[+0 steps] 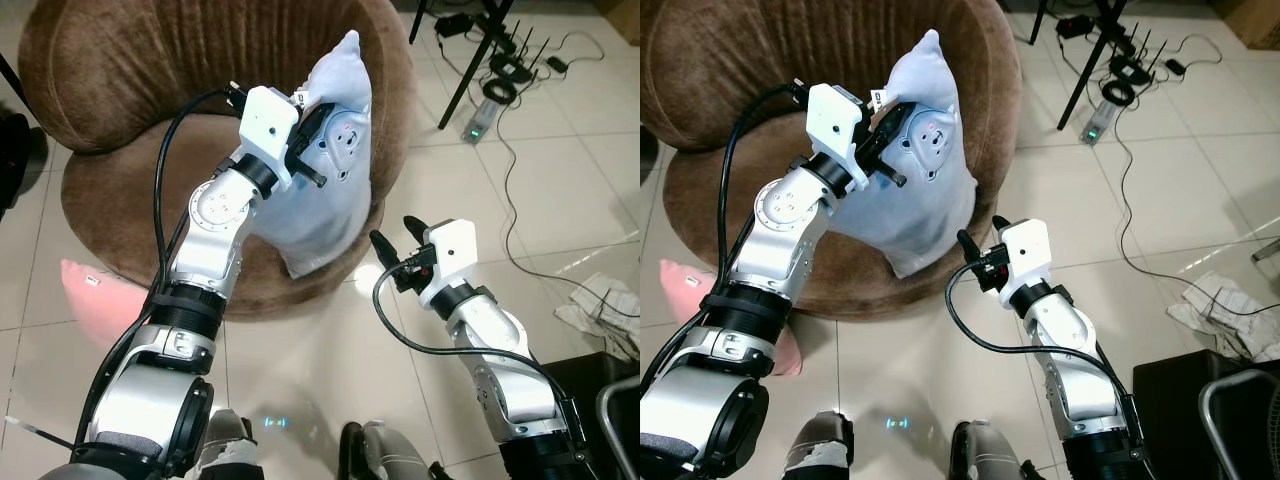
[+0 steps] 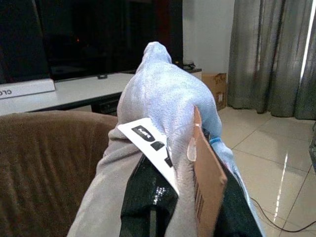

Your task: Move the pillow to the sofa from floor

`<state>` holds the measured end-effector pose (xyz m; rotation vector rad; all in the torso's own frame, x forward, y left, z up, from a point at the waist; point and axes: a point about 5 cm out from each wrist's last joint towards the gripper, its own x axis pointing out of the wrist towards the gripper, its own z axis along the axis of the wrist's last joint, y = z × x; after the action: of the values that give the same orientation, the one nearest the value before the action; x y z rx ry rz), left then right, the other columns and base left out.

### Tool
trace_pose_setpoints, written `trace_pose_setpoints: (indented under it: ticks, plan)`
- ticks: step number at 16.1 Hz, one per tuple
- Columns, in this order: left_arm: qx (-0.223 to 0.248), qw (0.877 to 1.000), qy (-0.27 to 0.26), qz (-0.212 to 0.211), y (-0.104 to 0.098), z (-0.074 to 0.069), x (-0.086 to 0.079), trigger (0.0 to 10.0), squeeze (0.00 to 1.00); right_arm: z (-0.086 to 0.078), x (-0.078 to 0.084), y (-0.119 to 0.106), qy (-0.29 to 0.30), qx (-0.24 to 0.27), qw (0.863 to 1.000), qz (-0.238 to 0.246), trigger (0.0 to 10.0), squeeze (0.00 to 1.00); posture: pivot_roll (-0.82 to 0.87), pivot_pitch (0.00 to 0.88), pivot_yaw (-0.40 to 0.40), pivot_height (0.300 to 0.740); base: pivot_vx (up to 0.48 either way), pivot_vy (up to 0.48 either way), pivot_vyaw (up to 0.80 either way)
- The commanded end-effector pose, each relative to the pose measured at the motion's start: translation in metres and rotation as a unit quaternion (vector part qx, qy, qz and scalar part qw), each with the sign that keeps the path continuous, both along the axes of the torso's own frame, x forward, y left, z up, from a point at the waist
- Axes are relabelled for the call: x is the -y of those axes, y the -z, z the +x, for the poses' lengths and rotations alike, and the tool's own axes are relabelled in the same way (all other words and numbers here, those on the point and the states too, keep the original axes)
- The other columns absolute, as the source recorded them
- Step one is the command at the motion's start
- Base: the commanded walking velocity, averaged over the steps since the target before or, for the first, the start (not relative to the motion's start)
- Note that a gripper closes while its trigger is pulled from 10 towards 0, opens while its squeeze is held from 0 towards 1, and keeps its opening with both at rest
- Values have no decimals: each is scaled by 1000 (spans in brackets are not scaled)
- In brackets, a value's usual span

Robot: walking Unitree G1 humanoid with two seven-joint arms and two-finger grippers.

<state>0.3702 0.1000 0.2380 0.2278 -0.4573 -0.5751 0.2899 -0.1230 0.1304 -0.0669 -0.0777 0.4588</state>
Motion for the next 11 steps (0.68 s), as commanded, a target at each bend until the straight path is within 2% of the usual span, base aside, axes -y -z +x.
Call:
trace_pose_setpoints:
  ticks: [1, 5, 11]
  plan:
    - [36, 999, 15, 1, -14, -4, 8, 0, 0, 1, 8, 3, 9, -7, 1000, -2, 10000, 24, 35, 184, -108, 740, 0, 0, 0]
    - [23, 1000, 2, -4, -10, -1, 4, 0, 0, 3, 6, -4, -4, -1, 1000, -3, 10000, 0, 29, 191, -111, 740, 0, 0, 0]
    - [15, 1000, -15, -17, -7, 1, 2, 0, 0, 1, 7, -1, -11, -16, 1000, 0, 10000, 0, 25, 198, -114, 740, 0, 0, 0]
